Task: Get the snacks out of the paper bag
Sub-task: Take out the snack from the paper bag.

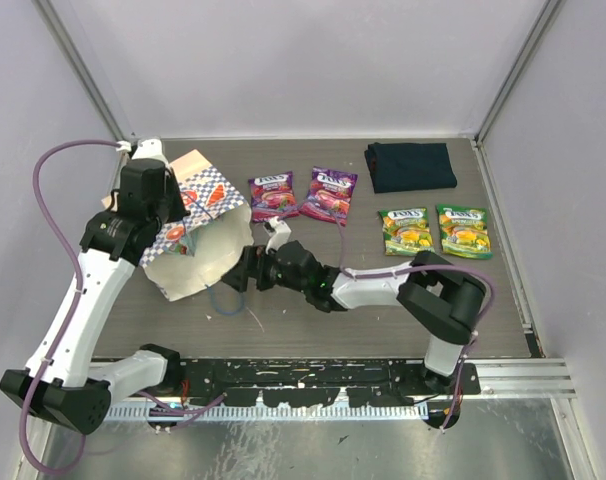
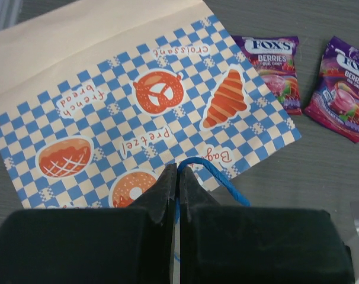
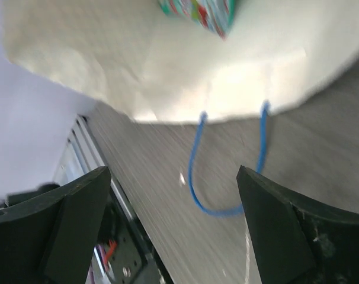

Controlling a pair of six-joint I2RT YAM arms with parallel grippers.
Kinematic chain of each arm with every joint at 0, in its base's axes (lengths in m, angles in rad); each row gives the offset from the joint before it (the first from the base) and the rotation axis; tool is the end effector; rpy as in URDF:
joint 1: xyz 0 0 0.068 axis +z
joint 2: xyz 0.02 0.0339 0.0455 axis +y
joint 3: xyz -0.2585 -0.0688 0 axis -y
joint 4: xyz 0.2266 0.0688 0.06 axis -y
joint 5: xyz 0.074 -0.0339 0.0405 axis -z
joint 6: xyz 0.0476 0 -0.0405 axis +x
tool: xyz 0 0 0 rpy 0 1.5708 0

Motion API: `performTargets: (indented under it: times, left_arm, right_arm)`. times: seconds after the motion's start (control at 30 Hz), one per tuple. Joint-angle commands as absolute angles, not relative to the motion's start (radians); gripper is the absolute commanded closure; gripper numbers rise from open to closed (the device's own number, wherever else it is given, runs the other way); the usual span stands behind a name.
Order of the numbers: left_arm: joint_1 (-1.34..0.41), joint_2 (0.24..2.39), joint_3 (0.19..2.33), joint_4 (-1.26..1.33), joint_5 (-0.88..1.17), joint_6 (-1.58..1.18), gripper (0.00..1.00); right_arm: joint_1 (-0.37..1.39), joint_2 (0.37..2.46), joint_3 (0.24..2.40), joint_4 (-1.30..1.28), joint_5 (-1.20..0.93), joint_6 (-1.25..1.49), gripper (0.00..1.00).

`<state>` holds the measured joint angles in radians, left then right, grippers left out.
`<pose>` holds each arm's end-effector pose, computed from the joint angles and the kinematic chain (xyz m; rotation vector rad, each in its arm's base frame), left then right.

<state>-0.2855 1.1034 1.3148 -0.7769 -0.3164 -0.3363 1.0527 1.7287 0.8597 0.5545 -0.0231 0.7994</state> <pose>0.2087 -0.0458 0.3866 -0.2371 2.0919 -0.0342 0.1815 0.3206 0.1969 -0.2827 2.0810 1.2336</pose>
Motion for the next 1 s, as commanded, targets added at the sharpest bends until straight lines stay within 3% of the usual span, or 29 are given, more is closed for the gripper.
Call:
performTargets:
  times: [0.0, 0.17, 0.53, 0.97]
  left_arm:
    - [-0.280, 1.016, 1.255, -0.737, -0.226, -0.373, 1.00]
    - [-0.279, 0.986, 1.236, -0.766, -0.258, -0.350, 1.00]
    - [-0.279, 0.994, 1.170, -0.698, -0.123, -0.419, 1.00]
    - [-0.280, 1.072, 1.213, -0.673, -0.087, -0.419, 1.00]
  right_arm:
    - [1.053, 1.807, 1.000, 0.793, 0.000, 0.741, 0.07]
    - [1.037, 1.970, 1.114, 0.881, 0.001, 0.706, 0.08]
    - [1.014, 2.234, 1.321, 0.928, 0.120, 0.781, 0.13]
    - [1.040, 2.441, 1.528, 0.867, 0.149, 0.759, 0.28]
